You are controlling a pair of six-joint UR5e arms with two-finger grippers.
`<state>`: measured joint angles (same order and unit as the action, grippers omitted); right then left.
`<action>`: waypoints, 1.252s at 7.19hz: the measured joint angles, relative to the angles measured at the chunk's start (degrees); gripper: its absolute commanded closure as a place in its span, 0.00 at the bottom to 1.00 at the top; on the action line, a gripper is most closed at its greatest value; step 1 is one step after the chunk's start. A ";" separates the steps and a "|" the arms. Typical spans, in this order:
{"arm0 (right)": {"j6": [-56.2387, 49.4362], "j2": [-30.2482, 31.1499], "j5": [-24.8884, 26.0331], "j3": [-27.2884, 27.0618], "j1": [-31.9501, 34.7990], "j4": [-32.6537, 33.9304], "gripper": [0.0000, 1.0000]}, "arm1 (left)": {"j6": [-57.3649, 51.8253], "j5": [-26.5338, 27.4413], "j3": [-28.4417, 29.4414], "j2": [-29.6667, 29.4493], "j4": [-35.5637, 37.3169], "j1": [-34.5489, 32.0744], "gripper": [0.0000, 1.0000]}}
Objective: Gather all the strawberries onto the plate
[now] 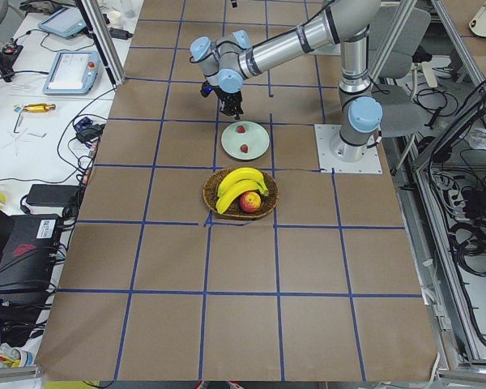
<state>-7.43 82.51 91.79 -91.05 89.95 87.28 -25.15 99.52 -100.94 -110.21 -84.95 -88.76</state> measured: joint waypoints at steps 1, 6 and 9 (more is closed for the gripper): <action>0.14 -0.01 -0.07 0.06 -0.09 -0.15 0.00 | -1.71 1.83 -0.14 -0.23 0.06 1.18 0.14; 1.84 0.62 2.56 0.57 -0.11 -3.11 0.00 | -2.77 3.97 1.50 1.78 1.31 1.76 0.00; 1.97 0.75 3.33 1.26 -0.13 -2.64 0.00 | 4.82 3.17 5.75 5.80 -0.04 -0.35 0.00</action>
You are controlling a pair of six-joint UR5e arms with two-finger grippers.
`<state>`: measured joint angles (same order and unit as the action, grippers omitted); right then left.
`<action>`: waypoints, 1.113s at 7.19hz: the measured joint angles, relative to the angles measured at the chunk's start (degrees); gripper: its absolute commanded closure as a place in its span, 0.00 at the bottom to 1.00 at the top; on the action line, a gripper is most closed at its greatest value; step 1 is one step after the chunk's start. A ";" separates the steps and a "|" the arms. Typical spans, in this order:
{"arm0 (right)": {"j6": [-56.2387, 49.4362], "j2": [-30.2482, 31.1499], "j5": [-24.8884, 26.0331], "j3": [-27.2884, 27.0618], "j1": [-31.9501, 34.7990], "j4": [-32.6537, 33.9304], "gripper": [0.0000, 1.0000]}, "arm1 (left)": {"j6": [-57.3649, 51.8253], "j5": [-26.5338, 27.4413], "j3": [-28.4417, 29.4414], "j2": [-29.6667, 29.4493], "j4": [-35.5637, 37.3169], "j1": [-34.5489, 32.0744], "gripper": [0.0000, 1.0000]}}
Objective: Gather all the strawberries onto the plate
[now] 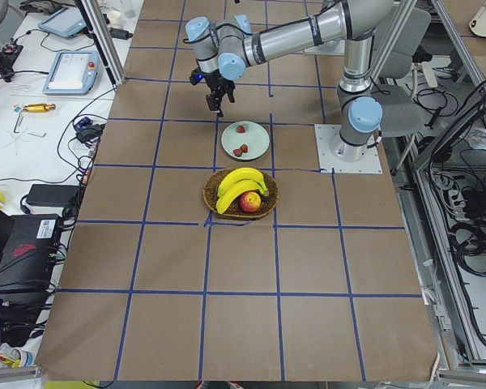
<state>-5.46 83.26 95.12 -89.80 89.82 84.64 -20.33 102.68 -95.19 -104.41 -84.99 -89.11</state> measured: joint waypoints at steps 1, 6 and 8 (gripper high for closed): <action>0.05 0.08 -0.06 0.25 0.05 0.84 0.00 | 4.90 -1.86 0.75 1.55 0.20 -0.38 0.00; 1.07 0.14 -1.35 2.73 0.58 2.57 0.00 | 17.45 -10.42 2.16 9.19 -0.53 0.10 0.00; 5.30 0.11 -2.77 2.21 1.28 2.60 0.00 | 18.13 -12.43 2.87 11.06 -2.06 0.04 0.00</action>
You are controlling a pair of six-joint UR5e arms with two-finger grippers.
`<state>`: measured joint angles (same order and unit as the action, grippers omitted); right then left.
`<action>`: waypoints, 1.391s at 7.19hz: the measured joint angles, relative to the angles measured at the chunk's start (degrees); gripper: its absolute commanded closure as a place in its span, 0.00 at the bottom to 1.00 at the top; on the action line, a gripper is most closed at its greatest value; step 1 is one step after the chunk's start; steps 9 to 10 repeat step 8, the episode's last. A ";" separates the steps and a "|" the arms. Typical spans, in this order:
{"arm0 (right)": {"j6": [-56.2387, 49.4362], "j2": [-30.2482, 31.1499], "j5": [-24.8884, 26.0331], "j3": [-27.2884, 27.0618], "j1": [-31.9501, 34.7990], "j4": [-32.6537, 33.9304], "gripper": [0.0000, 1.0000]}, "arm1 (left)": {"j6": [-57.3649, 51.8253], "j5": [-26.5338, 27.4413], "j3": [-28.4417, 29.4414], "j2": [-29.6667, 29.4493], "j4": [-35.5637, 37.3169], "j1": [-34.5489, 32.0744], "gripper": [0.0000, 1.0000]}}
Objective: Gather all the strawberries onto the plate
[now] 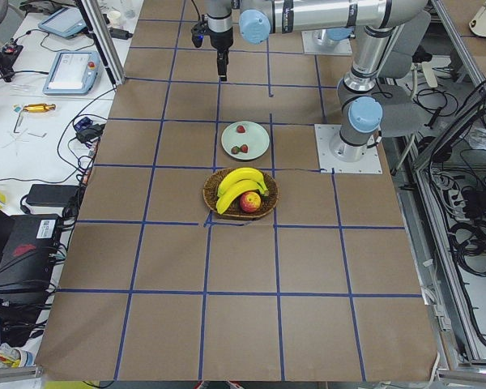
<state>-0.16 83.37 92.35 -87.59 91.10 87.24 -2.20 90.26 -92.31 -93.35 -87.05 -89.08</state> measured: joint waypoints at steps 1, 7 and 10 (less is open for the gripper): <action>0.63 -0.03 -0.06 0.10 0.56 -0.02 0.00 | 0.06 -0.25 0.13 0.38 -0.94 0.04 0.00; 0.51 0.07 0.15 0.60 1.01 -0.10 0.00 | -0.07 0.23 -0.46 0.97 -1.24 0.05 0.00; 0.55 0.10 -0.02 0.60 1.06 -0.16 0.00 | -0.08 0.25 -0.59 0.96 -1.28 0.04 0.00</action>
